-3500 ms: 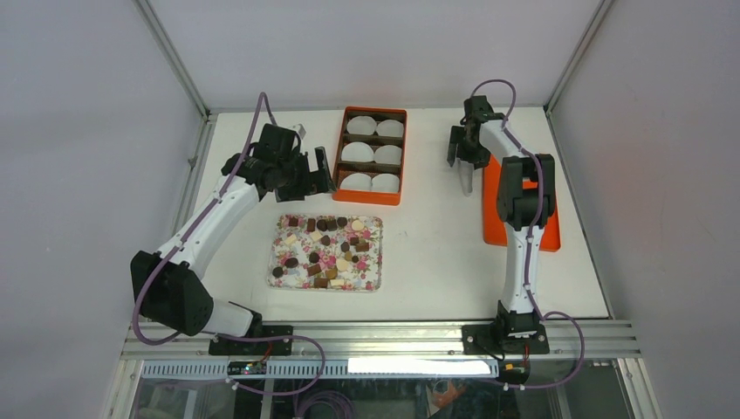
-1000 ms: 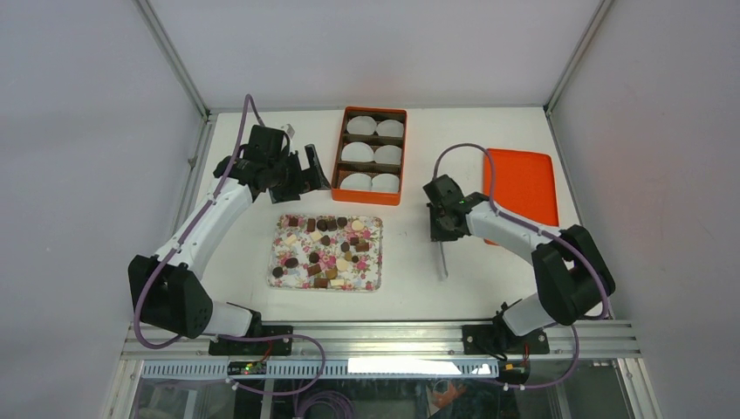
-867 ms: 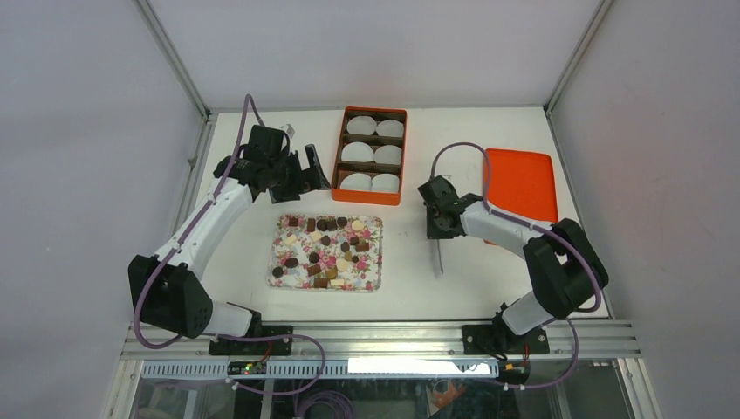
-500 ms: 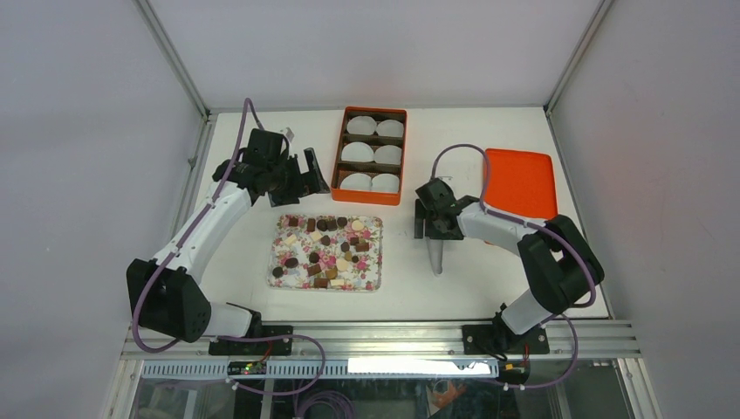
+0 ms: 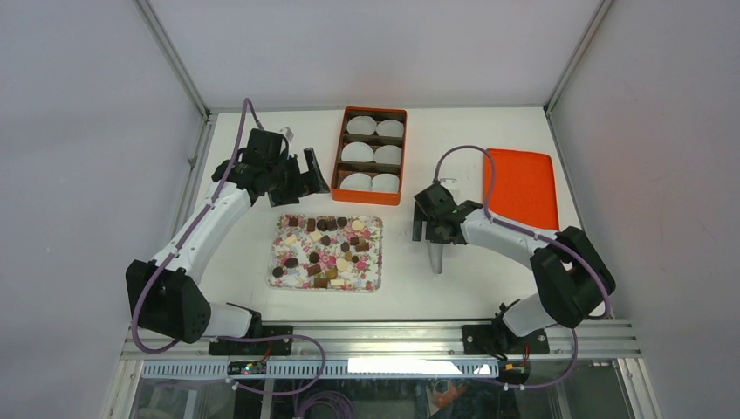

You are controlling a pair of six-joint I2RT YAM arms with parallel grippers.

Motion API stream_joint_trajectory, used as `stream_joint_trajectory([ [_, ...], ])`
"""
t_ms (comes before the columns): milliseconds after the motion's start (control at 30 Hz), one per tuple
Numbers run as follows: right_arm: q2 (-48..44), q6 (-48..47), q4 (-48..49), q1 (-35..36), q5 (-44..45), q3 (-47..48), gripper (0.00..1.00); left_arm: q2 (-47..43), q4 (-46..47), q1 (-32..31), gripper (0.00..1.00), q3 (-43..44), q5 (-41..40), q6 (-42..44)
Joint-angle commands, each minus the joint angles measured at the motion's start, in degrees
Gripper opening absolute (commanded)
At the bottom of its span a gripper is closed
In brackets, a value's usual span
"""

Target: Pack the chocolate

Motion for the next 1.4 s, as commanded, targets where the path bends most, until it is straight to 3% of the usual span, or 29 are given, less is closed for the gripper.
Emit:
stream_joint_trajectory([
  [0, -3.6, 1.4, 2.1, 2.3, 4.6, -1.4, 0.92, -2.5, 1.9, 0.0, 0.99, -0.2, 0.3, -0.5],
  [300, -0.7, 0.8, -0.4, 2.9, 3.5, 0.6, 0.92, -3.4, 1.9, 0.0, 0.99, -1.3, -0.5, -0.4],
  [433, 0.2, 1.6, 2.7, 2.9, 2.2, -1.3, 0.89, -3.8, 1.9, 0.0, 0.99, -1.6, -0.8, -0.3],
  [633, 3.1, 1.2, 5.1, 2.9, 1.5, -1.5, 0.75, -3.8, 1.9, 0.0, 0.99, -1.7, -1.1, -0.2],
  [933, 5.5, 0.1, 7.3, 1.2, 0.5, -0.7, 0.65, -3.6, 2.0, 0.0, 0.99, -1.7, -1.1, -0.3],
  [1233, 7.4, -1.5, 8.1, -0.1, -0.4, -0.4, 0.67, -3.2, 1.9, 0.0, 0.99, -1.5, -1.1, -0.2],
  [1367, 7.4, -1.6, 8.1, -0.1, -1.1, -0.3, 0.52, -3.2, 1.9, 0.0, 0.99, -1.6, -1.1, -0.2],
])
